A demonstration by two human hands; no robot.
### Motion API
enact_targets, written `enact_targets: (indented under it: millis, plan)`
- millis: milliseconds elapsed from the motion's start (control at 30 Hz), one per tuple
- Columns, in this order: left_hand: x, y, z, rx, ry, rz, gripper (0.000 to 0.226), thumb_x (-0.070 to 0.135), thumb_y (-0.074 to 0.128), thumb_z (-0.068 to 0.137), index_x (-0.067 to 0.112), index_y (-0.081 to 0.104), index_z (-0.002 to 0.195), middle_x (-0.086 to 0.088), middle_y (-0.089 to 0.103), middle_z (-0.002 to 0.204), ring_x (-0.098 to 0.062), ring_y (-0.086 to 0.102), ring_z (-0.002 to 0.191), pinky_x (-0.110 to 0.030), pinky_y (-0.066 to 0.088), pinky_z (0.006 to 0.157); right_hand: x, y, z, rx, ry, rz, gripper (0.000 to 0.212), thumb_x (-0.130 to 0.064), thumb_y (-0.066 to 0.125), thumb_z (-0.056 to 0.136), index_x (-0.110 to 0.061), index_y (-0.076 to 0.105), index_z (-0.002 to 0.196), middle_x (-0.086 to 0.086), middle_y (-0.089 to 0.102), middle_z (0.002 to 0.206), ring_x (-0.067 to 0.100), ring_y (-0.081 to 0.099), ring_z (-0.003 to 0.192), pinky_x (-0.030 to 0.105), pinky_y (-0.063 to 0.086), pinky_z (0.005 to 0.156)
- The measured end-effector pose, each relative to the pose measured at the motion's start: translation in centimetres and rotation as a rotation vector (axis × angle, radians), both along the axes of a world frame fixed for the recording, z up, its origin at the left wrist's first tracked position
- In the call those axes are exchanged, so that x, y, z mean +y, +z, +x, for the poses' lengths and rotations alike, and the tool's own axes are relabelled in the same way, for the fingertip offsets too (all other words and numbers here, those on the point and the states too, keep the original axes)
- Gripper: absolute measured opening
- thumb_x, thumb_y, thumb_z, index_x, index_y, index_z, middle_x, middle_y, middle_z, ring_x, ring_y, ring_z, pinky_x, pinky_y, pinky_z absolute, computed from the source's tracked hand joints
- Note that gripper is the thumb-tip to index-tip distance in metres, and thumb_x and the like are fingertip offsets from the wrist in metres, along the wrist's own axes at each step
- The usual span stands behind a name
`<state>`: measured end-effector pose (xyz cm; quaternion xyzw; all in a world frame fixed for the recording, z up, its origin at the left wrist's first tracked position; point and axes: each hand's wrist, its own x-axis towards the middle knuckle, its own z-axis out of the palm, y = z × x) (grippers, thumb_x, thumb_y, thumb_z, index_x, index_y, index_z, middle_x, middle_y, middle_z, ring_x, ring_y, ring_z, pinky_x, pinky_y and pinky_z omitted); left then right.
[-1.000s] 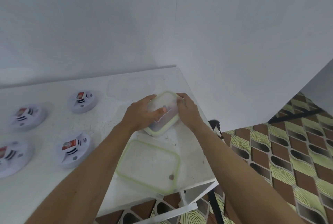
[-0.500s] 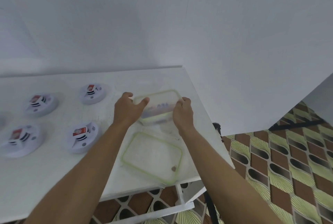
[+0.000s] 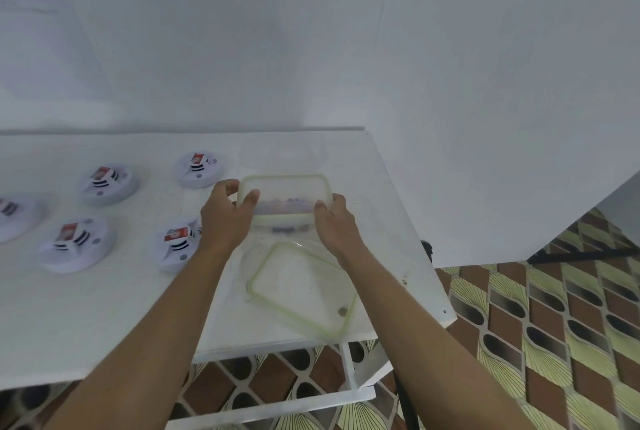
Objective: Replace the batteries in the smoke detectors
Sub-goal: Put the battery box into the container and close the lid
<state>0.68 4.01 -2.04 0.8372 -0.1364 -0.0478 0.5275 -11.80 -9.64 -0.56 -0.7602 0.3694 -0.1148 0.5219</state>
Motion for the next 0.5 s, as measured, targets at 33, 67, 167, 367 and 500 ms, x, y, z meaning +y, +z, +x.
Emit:
enact_targets:
  millis: [33,67,167,367,500]
  plan:
    - [0.0,0.1,-0.1,-0.019,0.010,0.008,0.049,0.040,0.064,0.092,0.012,0.054,0.131,-0.003,0.058,0.132,-0.024,0.056,0.119,-0.038,0.045,0.099,0.2,0.0,-0.1,0.000,0.002,-0.010,0.051,-0.032,0.034,0.107,-0.008,0.027,0.151,0.016,0.046,0.146,0.032,0.046,0.131,0.032,0.034,0.094]
    - [0.0,0.1,-0.1,-0.028,0.010,0.015,0.048,0.041,0.064,0.092,0.011,0.055,0.129,-0.004,0.060,0.130,-0.024,0.057,0.119,-0.038,0.045,0.100,0.3,0.0,-0.3,0.001,0.000,-0.016,0.051,-0.034,0.035,0.107,-0.008,0.028,0.151,0.016,0.047,0.146,0.032,0.047,0.131,0.034,0.036,0.098]
    - [0.3,0.3,-0.1,-0.033,-0.027,0.050,0.049,0.041,0.059,0.095,0.010,0.055,0.133,-0.006,0.059,0.133,-0.025,0.057,0.119,-0.042,0.044,0.103,0.4,-0.1,-0.5,0.023,-0.001,-0.007,0.054,-0.038,0.035,0.106,-0.009,0.028,0.151,0.015,0.046,0.148,0.032,0.046,0.132,0.038,0.036,0.105]
    - [1.6,0.6,-1.5,-0.013,-0.086,0.062,0.044,0.028,0.044,0.102,0.016,0.041,0.145,-0.003,0.044,0.147,-0.023,0.046,0.130,-0.039,0.037,0.109,0.2,0.0,-1.7,0.011,-0.055,0.034,0.056,-0.042,0.029,0.107,-0.016,0.022,0.156,0.008,0.038,0.157,0.030,0.035,0.144,0.044,0.026,0.118]
    - [3.5,-0.1,-3.4,-0.184,-0.062,0.080,0.031,0.009,0.056,0.092,0.011,0.051,0.123,-0.008,0.049,0.119,-0.024,0.054,0.102,-0.033,0.042,0.085,-0.4,-1.0,-4.3,0.054,-0.076,-0.102,0.047,-0.040,0.036,0.105,-0.018,0.037,0.147,0.004,0.047,0.147,0.027,0.040,0.138,0.047,0.027,0.117]
